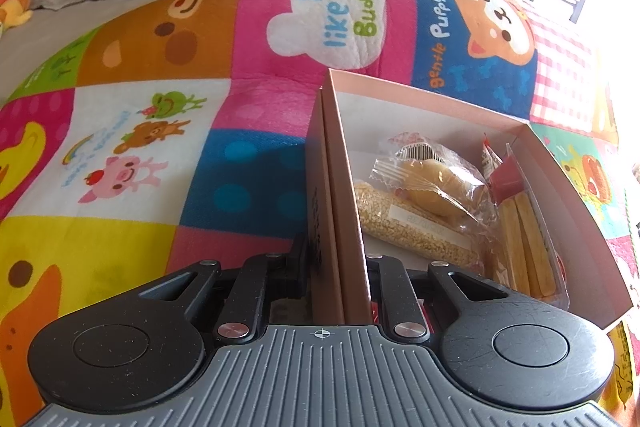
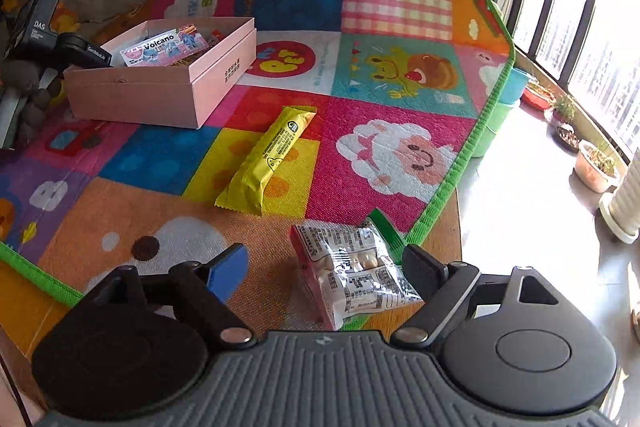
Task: Organize objects
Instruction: 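Lift the white candy packet and carry it away from the box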
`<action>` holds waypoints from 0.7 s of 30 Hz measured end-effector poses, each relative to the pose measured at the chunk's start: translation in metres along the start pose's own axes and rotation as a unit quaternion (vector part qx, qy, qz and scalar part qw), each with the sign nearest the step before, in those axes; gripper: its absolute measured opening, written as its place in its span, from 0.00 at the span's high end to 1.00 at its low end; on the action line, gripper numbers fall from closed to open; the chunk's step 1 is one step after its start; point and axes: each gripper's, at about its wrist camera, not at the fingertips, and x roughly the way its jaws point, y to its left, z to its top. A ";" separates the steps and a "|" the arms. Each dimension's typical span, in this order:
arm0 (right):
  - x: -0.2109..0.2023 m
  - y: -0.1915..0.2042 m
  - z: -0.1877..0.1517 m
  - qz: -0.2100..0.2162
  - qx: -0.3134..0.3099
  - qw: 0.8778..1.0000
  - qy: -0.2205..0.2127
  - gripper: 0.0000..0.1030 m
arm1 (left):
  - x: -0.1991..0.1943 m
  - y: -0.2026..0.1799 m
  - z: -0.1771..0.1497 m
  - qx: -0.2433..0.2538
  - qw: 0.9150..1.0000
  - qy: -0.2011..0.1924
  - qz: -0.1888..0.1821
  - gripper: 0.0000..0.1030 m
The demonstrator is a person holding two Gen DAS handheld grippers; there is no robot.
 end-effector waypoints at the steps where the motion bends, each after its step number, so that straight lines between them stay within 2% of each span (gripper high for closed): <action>1: 0.001 -0.002 -0.003 -0.004 0.005 1.000 0.005 0.18 | 0.000 0.000 0.000 0.000 1.000 0.001 0.000 0.82; 5: 0.009 -0.007 -0.016 -0.092 -0.034 0.995 0.020 0.17 | -0.001 0.000 0.000 0.000 1.000 0.002 -0.001 0.82; 6: 0.007 -0.011 -0.016 -0.101 -0.030 0.994 0.016 0.17 | -0.001 0.000 0.000 -0.001 1.000 0.002 -0.001 0.82; 12: -0.003 -0.035 -0.007 -0.050 0.090 0.995 -0.003 0.16 | -0.001 0.000 0.000 0.000 1.000 0.002 0.002 0.82; 14: 0.004 -0.040 -0.003 -0.038 0.139 0.990 -0.005 0.16 | -0.001 -0.001 0.000 0.000 1.000 0.003 0.002 0.82; 17: 0.021 -0.048 -0.001 -0.023 0.222 0.975 0.000 0.16 | -0.001 -0.003 0.002 0.001 1.000 0.007 0.006 0.82; 19: 0.033 -0.043 0.001 -0.020 0.236 0.972 0.005 0.16 | 0.000 -0.004 0.004 0.003 1.000 0.013 0.009 0.82; 21: 0.041 -0.032 0.005 -0.042 0.216 0.975 0.010 0.17 | 0.001 -0.005 0.006 0.004 1.000 0.020 0.011 0.82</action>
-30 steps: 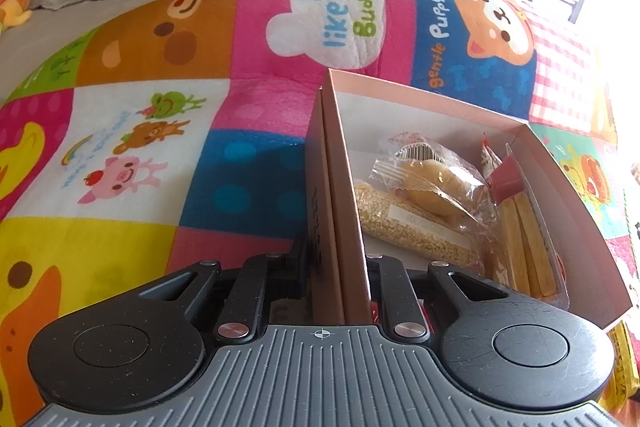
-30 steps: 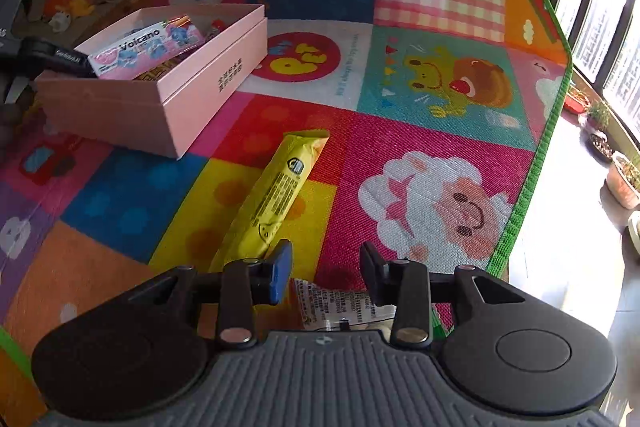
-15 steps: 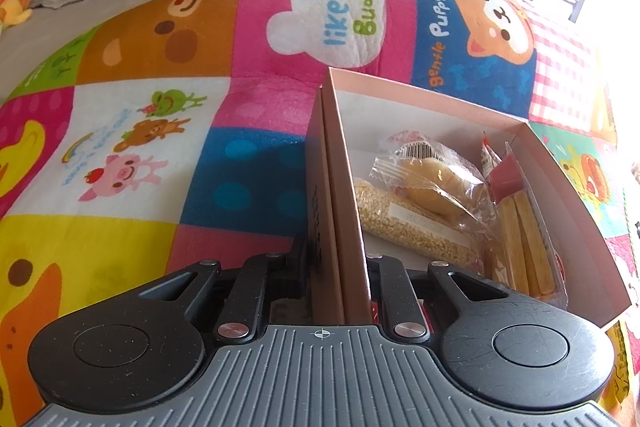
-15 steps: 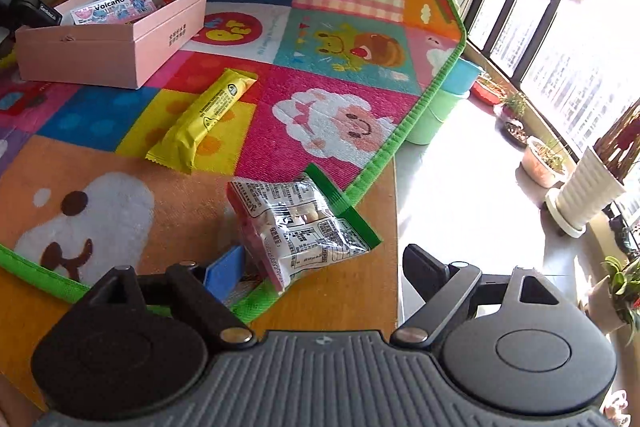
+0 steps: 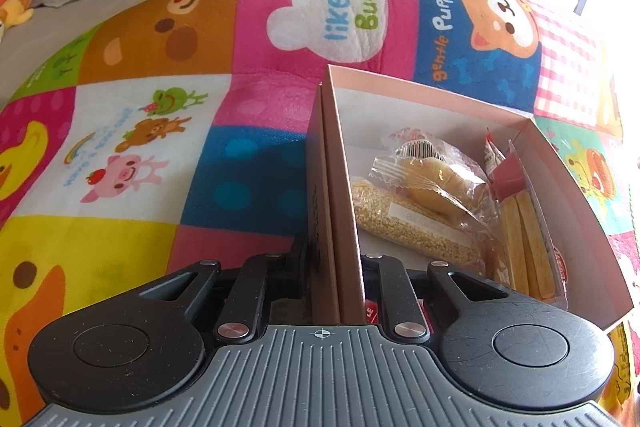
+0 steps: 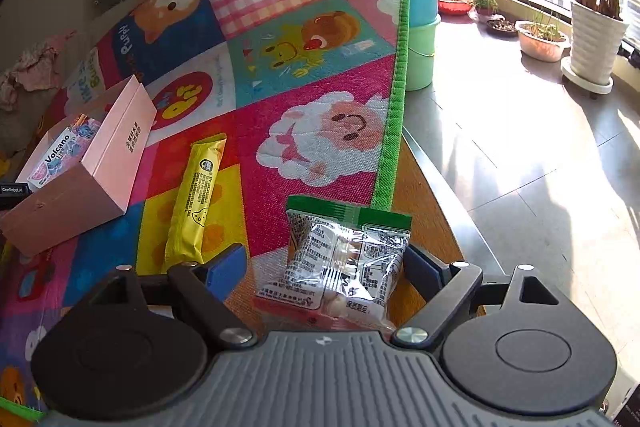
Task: Organize objects
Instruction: 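Lift the white candy packet and carry it away from the box, then carry the white candy packet over the pink box and release it inside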
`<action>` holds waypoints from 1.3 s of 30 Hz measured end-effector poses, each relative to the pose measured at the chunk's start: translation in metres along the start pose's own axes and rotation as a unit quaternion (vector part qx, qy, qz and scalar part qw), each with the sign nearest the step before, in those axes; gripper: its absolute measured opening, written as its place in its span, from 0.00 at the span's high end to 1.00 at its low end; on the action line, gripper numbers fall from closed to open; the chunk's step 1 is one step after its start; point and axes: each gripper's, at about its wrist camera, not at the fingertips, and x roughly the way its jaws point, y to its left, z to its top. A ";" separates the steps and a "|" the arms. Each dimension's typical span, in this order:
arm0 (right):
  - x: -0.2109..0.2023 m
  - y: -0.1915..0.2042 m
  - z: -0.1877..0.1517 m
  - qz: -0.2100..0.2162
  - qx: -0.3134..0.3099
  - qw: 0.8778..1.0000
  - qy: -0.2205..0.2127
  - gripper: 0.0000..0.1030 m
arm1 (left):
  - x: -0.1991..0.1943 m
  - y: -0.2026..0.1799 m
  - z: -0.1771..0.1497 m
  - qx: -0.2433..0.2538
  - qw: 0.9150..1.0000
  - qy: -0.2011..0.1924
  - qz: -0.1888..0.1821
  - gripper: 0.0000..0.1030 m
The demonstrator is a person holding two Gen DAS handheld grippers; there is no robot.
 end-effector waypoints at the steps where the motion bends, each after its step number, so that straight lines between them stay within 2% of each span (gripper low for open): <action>1: 0.003 0.006 0.000 -0.012 -0.015 1.000 -0.001 0.21 | 0.000 -0.001 0.001 0.001 1.000 0.003 0.002 0.82; 2: 0.005 0.012 0.000 -0.021 -0.029 0.999 -0.001 0.29 | 0.001 -0.001 0.001 0.003 1.000 0.005 0.002 0.82; 6: 0.005 0.026 0.000 -0.049 -0.068 0.996 -0.001 0.31 | 0.000 0.000 0.000 0.008 1.000 0.006 -0.002 0.83; 14: -0.023 0.044 0.005 -0.049 -0.114 0.992 -0.018 0.34 | -0.002 0.000 -0.001 0.010 1.000 0.006 -0.006 0.83; 18: -0.038 0.064 0.014 0.000 -0.126 0.992 -0.013 0.34 | -0.001 0.001 -0.001 0.006 1.000 0.006 -0.008 0.83; 22: -0.047 0.098 0.023 0.068 -0.155 0.986 0.004 0.34 | -0.001 0.002 -0.001 0.010 1.000 0.003 -0.009 0.83; 25: -0.050 0.137 0.039 0.117 -0.184 0.976 0.014 0.34 | -0.001 0.003 -0.001 0.007 1.000 0.003 -0.013 0.82; 30: -0.042 0.210 0.087 0.175 -0.226 0.958 -0.012 0.34 | -0.002 0.005 -0.004 0.004 1.000 -0.001 -0.018 0.82; 34: -0.007 0.273 0.121 0.198 -0.234 0.952 -0.023 0.34 | -0.002 0.009 -0.004 -0.002 1.000 -0.002 -0.028 0.82; 39: 0.043 0.333 0.143 0.192 -0.235 0.953 -0.015 0.32 | -0.002 0.009 -0.004 0.000 1.000 -0.003 -0.030 0.82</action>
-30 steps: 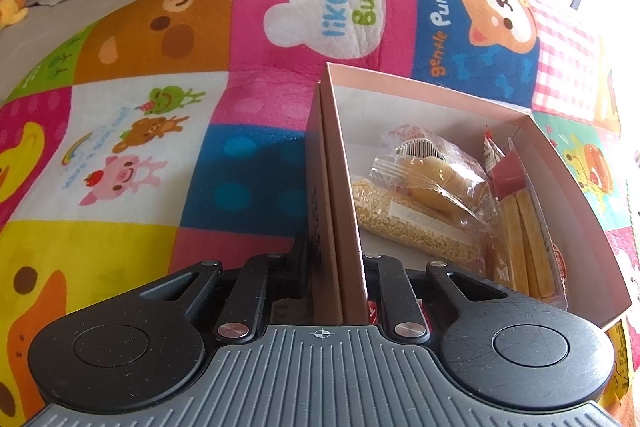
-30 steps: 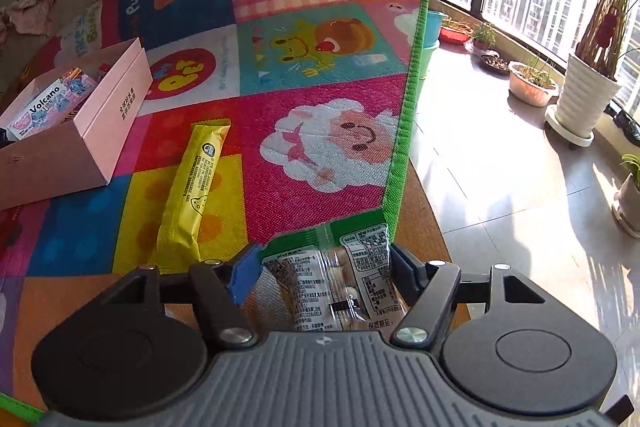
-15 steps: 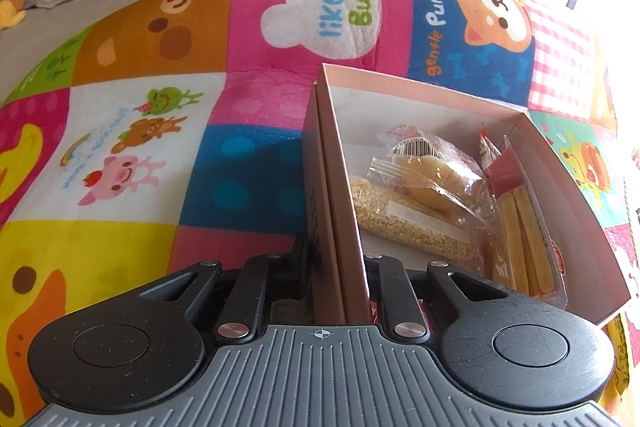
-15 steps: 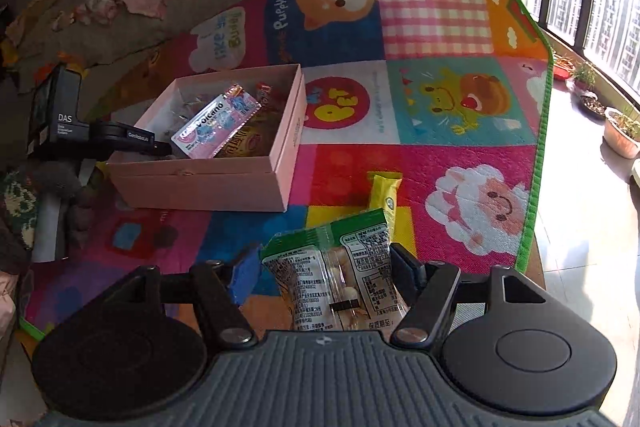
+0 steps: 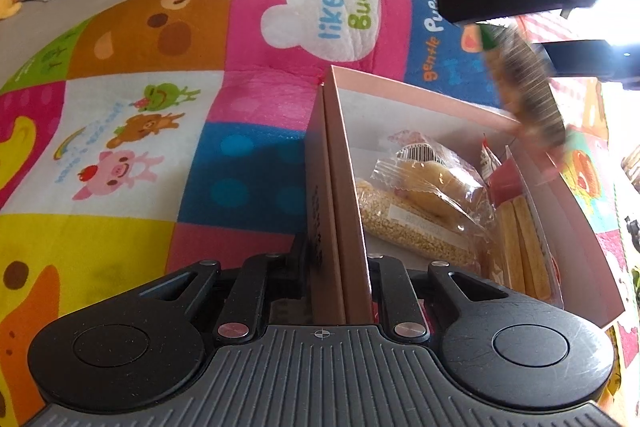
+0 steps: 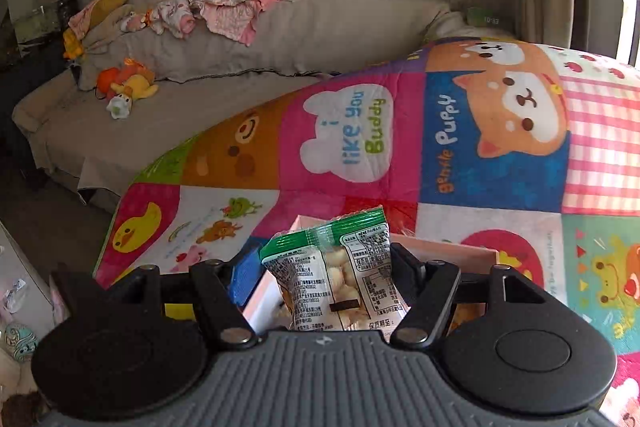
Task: Organize objects
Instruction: 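Carry the white candy packet over the pink box and release it inside, then reach the right gripper to the yellow snack bar and close on it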
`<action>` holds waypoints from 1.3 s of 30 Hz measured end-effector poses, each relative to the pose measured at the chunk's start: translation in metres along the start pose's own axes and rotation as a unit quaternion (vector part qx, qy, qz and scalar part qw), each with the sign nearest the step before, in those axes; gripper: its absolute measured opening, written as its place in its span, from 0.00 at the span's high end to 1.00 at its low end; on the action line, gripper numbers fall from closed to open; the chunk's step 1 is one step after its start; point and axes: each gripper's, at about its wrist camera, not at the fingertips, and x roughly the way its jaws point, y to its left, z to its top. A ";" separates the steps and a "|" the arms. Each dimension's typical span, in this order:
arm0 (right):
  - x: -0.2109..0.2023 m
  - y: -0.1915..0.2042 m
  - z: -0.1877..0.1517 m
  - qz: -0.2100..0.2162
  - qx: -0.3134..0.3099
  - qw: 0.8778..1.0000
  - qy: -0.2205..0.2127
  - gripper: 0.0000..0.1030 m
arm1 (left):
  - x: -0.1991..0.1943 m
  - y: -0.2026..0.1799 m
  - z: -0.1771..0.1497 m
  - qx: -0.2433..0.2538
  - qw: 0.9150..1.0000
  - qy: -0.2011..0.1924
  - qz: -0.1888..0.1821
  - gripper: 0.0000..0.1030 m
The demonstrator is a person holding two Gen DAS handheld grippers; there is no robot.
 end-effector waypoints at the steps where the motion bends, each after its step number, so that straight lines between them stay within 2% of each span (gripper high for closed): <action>1: 0.010 0.000 0.005 0.007 0.005 1.000 0.006 0.27 | 0.000 0.000 0.000 0.001 1.000 -0.001 0.001 0.82; 2: 0.016 -0.001 0.009 0.010 0.013 1.000 0.012 0.23 | 0.000 -0.001 -0.001 0.001 1.000 -0.002 0.001 0.82; 6: 0.016 -0.007 0.010 0.012 0.022 1.000 0.006 0.23 | -0.001 0.000 -0.002 -0.003 1.000 -0.005 0.000 0.82; 10: -0.007 -0.012 -0.008 -0.025 -0.011 1.000 -0.008 0.19 | -0.001 0.000 -0.002 -0.006 1.000 -0.005 0.001 0.82; 17: -0.062 -0.053 -0.080 -0.121 -0.050 0.991 -0.023 0.11 | -0.001 -0.001 -0.002 -0.012 1.000 -0.004 0.007 0.83; 21: -0.085 -0.088 -0.130 -0.159 -0.015 0.987 0.003 0.06 | -0.001 -0.007 -0.002 -0.010 1.000 -0.004 0.019 0.83; 26: -0.104 -0.126 -0.198 -0.151 0.083 0.984 0.053 0.03 | -0.001 -0.011 -0.002 -0.006 1.000 -0.002 0.027 0.83; 30: -0.112 -0.139 -0.236 -0.144 0.129 0.979 0.061 0.02 | -0.001 -0.013 -0.003 -0.006 0.999 -0.003 0.031 0.83; 35: -0.115 -0.144 -0.244 -0.138 0.158 0.977 0.033 0.00 | -0.001 -0.014 -0.004 -0.006 0.999 -0.006 0.035 0.82; 39: -0.111 -0.137 -0.246 -0.155 0.138 0.978 0.031 0.00 | -0.002 -0.015 -0.006 -0.001 0.999 -0.009 0.038 0.82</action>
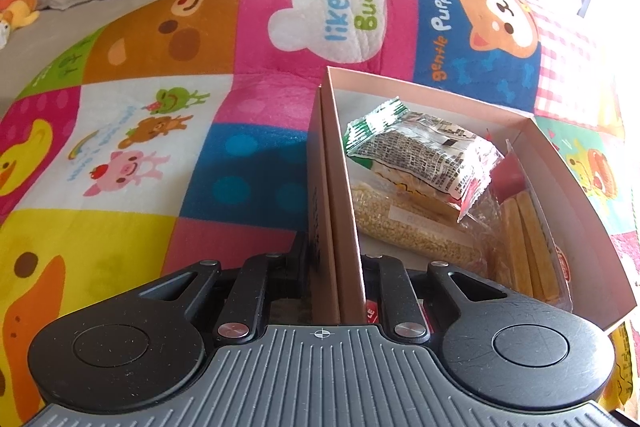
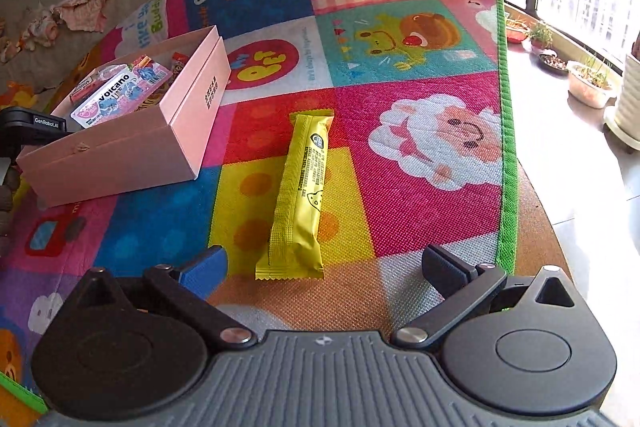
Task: Organize objects
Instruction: 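Reach the right gripper to the yellow snack bar and close on it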
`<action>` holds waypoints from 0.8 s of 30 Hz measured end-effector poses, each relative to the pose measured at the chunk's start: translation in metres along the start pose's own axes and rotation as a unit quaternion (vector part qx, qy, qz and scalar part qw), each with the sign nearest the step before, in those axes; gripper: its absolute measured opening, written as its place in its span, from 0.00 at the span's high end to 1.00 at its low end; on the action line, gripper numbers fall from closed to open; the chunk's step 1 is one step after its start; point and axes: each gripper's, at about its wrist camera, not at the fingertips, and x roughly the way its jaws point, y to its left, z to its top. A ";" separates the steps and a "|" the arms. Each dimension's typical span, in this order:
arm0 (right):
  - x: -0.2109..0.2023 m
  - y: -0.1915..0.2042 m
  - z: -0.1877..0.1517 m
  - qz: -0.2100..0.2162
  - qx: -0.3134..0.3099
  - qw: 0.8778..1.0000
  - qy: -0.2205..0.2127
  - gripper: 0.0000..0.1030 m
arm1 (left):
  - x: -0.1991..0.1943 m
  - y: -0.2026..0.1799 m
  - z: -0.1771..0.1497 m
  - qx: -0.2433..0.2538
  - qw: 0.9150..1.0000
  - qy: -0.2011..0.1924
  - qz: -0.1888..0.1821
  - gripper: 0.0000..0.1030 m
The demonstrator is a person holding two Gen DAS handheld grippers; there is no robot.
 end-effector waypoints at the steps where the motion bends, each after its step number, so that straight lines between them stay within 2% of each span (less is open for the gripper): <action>1: 0.001 0.005 -0.003 -0.010 -0.011 1.000 -0.004 0.00 | 0.000 0.000 0.000 0.000 1.000 0.000 0.000 0.82; 3: 0.002 0.012 -0.007 -0.029 -0.028 0.999 -0.011 0.00 | 0.000 0.000 0.000 0.001 1.000 -0.001 0.000 0.82; 24: 0.003 0.016 -0.008 -0.045 -0.017 0.999 -0.018 0.00 | -0.001 0.003 -0.004 0.002 1.000 -0.010 -0.010 0.82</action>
